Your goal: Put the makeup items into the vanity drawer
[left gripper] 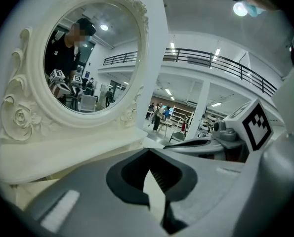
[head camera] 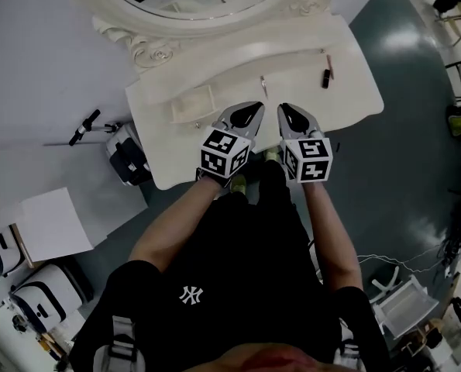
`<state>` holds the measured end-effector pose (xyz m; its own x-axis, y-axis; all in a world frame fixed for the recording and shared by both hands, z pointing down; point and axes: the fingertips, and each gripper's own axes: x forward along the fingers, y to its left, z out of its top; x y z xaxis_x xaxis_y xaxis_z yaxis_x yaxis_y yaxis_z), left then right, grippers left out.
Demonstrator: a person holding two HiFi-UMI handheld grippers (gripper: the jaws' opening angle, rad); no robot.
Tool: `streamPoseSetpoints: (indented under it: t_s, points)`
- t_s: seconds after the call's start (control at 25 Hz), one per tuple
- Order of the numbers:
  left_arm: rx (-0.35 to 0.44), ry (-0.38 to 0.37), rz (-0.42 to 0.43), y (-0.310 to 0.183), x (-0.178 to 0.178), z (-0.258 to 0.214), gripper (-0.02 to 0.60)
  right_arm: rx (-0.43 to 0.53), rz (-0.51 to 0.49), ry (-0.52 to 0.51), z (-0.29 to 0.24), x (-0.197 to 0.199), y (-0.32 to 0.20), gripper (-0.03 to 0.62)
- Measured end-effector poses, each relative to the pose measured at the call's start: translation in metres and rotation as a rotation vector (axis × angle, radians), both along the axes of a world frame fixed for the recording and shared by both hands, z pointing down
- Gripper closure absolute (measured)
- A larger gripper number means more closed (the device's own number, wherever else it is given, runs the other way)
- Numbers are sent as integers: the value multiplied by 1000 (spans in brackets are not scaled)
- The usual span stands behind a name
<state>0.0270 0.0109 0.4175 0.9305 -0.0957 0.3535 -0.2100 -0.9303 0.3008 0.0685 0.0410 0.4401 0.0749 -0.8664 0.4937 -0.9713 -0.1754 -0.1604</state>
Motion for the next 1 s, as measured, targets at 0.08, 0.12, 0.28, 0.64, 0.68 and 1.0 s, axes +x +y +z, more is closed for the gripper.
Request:
streamPoseSetpoints:
  t_s: [0.08, 0.12, 0.28, 0.64, 0.68, 1.0]
  points:
    - [-11, -10, -32, -9, 9, 9, 581, -33, -29, -12, 18, 11, -13, 539]
    - [-19, -17, -50, -13, 13, 13, 581, -50, -42, -22, 27, 16, -20, 537]
    - [-71, -38, -134, -33, 29, 38, 581, -120, -98, -58, 66, 34, -43, 525]
    - [-132, -88, -237, -63, 38, 92, 581, -228, -177, -112, 134, 40, -79, 511]
    - [-136, -90, -245, -66, 38, 97, 581, -236, -179, -113, 140, 42, -83, 511]
    - [-173, -89, -279, -83, 38, 124, 581, -302, -181, -110, 177, 45, -102, 500]
